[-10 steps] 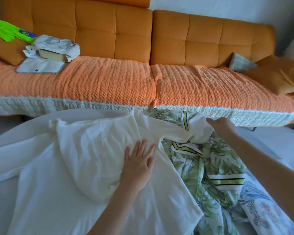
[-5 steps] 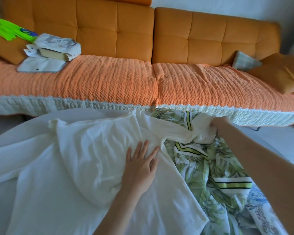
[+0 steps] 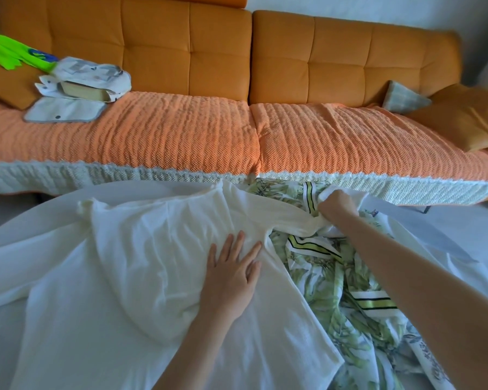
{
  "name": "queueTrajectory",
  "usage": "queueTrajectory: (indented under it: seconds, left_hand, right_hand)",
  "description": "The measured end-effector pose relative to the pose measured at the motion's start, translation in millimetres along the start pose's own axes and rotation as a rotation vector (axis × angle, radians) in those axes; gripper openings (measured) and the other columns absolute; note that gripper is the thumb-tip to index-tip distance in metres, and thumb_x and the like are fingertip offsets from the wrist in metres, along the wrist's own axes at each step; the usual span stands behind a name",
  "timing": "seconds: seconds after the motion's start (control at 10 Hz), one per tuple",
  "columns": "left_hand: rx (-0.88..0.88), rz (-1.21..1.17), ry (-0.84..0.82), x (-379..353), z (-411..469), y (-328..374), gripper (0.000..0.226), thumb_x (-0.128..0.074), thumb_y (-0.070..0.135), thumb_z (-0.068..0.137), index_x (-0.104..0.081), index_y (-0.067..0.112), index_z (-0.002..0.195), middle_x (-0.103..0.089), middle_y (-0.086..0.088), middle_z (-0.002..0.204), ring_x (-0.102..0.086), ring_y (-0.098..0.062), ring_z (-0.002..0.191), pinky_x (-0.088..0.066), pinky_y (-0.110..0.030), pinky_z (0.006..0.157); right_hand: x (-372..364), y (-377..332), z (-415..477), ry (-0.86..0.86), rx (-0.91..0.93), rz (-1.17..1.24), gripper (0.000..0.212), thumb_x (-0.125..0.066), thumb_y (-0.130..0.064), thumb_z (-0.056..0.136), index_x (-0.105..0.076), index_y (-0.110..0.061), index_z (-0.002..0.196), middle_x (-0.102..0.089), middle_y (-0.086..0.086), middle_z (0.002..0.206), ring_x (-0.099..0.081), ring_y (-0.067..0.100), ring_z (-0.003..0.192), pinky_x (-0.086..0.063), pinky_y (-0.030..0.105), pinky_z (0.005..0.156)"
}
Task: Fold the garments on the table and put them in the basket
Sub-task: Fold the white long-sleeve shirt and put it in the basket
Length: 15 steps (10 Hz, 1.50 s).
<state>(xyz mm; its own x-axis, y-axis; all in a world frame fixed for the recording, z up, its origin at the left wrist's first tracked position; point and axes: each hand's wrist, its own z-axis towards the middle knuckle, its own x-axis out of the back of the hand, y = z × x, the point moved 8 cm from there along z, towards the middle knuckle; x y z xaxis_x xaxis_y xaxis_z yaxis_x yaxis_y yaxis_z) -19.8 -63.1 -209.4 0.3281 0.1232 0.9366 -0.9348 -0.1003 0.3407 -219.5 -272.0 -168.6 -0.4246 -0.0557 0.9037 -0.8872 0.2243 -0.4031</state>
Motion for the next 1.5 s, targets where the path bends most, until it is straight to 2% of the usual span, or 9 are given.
queueTrajectory:
  seconds: [0.2,0.4,0.7,0.9,1.0,1.1,1.2,1.4,1.5]
  left_hand:
    - [0.004,0.006,-0.004,0,0,0,0.074,0.016,0.055,0.076,-0.010,0.050,0.145,0.007,0.013,0.158,0.008,-0.008,0.145,0.006,-0.038,0.117]
    - [0.005,-0.003,0.000,3,-3,1,0.074,0.016,0.056,0.075,-0.010,0.051,0.144,0.006,0.014,0.157,0.009,-0.007,0.144,0.008,-0.037,0.117]
    - [0.001,-0.010,-0.004,2,-1,0,0.073,0.016,0.056,0.076,-0.012,0.051,0.144,0.006,0.014,0.157,0.010,-0.006,0.144,0.008,-0.037,0.117]
    - [-0.001,-0.010,-0.008,0,-1,0,0.071,0.015,0.057,0.077,-0.010,0.051,0.144,0.007,0.015,0.157,0.010,-0.005,0.144,0.008,-0.037,0.118]
    - [0.002,0.001,-0.002,-1,-1,-1,0.072,0.014,0.057,0.077,-0.012,0.051,0.144,0.005,0.015,0.157,0.009,-0.006,0.144,0.008,-0.037,0.117]
    - [0.010,-0.023,-0.045,-4,0,-2,0.073,0.012,0.059,0.076,-0.011,0.050,0.144,0.006,0.016,0.157,0.010,-0.005,0.144,0.009,-0.036,0.117]
    - [0.064,-0.238,-0.122,1,3,-5,0.062,-0.001,0.062,0.086,-0.011,0.046,0.145,-0.003,0.015,0.157,0.004,-0.004,0.144,0.008,-0.034,0.117]
    - [0.332,-1.299,0.320,101,5,-51,0.029,-0.049,0.028,0.094,-0.056,0.024,0.121,-0.057,0.007,0.129,-0.053,-0.003,0.115,-0.038,-0.017,0.096]
    - [0.527,-1.661,0.296,104,5,-91,0.033,-0.040,0.033,0.097,-0.051,0.015,0.121,-0.055,-0.008,0.132,-0.058,-0.019,0.107,-0.039,-0.034,0.099]
  right_hand:
    - [11,27,6,0.029,-0.238,0.947,0.026,-0.036,-0.015,0.098,-0.046,-0.004,0.120,-0.048,0.005,0.081,-0.047,0.012,0.067,-0.049,0.023,0.067]
    - [16,59,-11,-0.026,-0.430,1.932,0.035,-0.053,-0.021,0.088,-0.051,-0.006,0.120,-0.063,0.011,0.106,-0.062,0.025,0.099,-0.052,0.037,0.085]
    - [11,18,-10,-0.188,-0.387,1.788,0.029,-0.034,-0.003,0.100,-0.039,-0.005,0.128,-0.035,0.012,0.144,-0.036,0.029,0.133,-0.042,0.028,0.093]
    - [27,29,-9,-0.251,-0.296,2.081,0.087,-0.079,-0.008,0.060,-0.032,-0.005,0.132,-0.053,0.016,0.120,-0.056,0.030,0.109,-0.047,0.040,0.097]
    - [11,31,-11,-0.340,-0.281,2.041,0.115,-0.091,-0.002,0.029,-0.034,0.000,0.129,-0.056,0.017,0.113,-0.059,0.030,0.101,-0.051,0.040,0.075]
    - [17,21,-15,-0.302,-0.270,2.019,0.065,-0.065,-0.024,0.087,-0.030,-0.001,0.137,-0.056,0.015,0.112,-0.058,0.029,0.102,-0.050,0.041,0.072]
    - [39,-3,-20,-0.200,-0.093,1.780,0.051,-0.044,-0.021,0.098,-0.025,-0.004,0.143,-0.052,0.011,0.122,-0.053,0.024,0.107,-0.045,0.041,0.094]
    - [31,-108,-111,-0.170,0.564,0.864,0.043,-0.040,-0.018,0.100,-0.035,-0.015,0.142,-0.056,-0.006,0.108,-0.050,0.015,0.104,-0.038,0.028,0.094]
    - [-28,-147,-162,-0.181,0.882,0.292,0.046,-0.038,-0.009,0.099,-0.032,-0.012,0.144,-0.051,0.008,0.131,-0.046,0.020,0.121,-0.032,0.022,0.100]
